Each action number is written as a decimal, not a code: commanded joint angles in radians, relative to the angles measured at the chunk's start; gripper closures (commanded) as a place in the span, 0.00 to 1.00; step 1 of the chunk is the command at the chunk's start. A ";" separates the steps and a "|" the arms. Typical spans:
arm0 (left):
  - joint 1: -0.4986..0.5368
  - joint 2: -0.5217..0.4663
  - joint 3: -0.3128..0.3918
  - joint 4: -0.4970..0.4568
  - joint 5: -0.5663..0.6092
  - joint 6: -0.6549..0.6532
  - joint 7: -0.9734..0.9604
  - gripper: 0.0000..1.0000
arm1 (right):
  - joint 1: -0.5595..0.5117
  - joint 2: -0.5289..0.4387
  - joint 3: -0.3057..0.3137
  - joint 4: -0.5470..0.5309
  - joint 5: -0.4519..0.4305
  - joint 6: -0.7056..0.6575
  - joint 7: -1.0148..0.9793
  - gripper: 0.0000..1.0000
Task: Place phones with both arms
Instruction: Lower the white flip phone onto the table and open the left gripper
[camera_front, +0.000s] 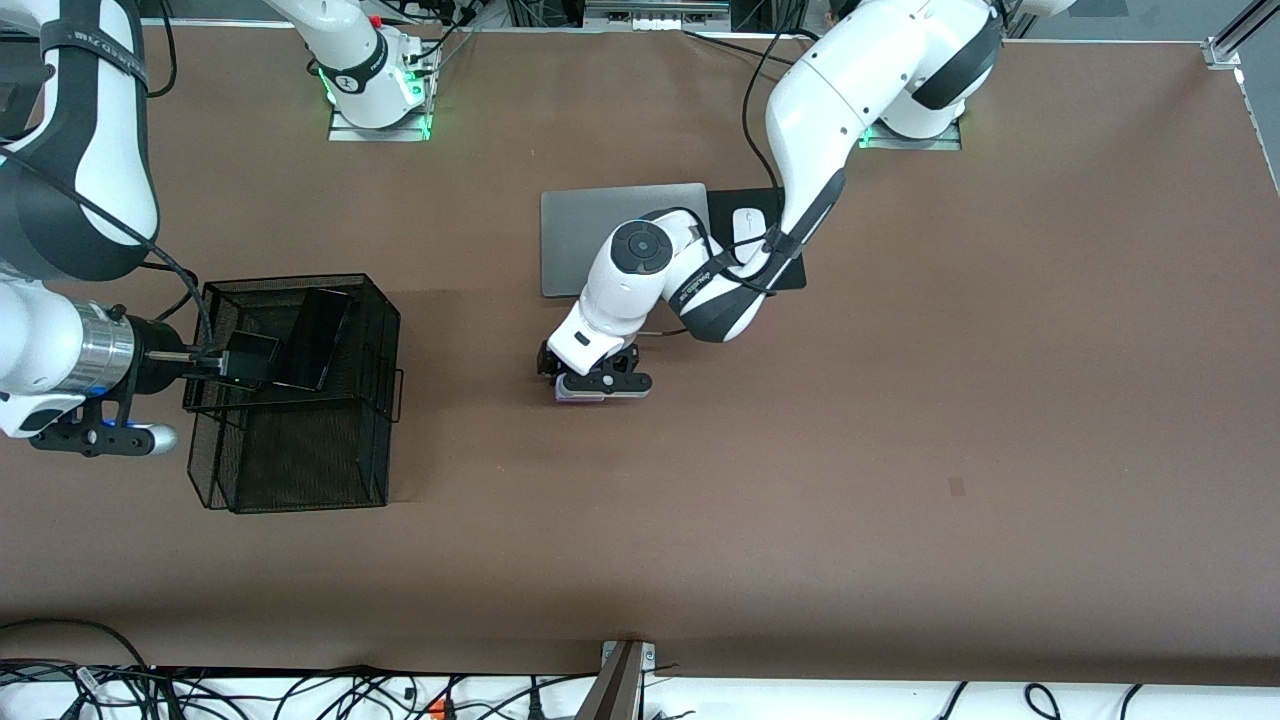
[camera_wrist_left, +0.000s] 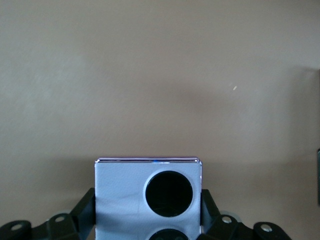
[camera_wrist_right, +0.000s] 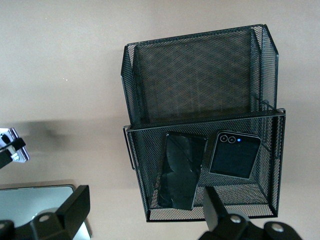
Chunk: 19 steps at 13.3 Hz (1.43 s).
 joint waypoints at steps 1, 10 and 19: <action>-0.040 0.121 0.052 0.173 0.007 0.048 0.011 1.00 | -0.010 0.000 0.007 0.005 0.011 -0.012 0.001 0.00; -0.044 0.165 0.096 0.182 0.007 0.151 0.007 0.65 | -0.010 -0.001 0.007 0.000 0.012 -0.012 0.000 0.00; -0.038 0.138 0.096 0.173 0.001 0.134 -0.068 0.00 | 0.001 -0.001 0.010 0.001 0.011 -0.018 0.015 0.00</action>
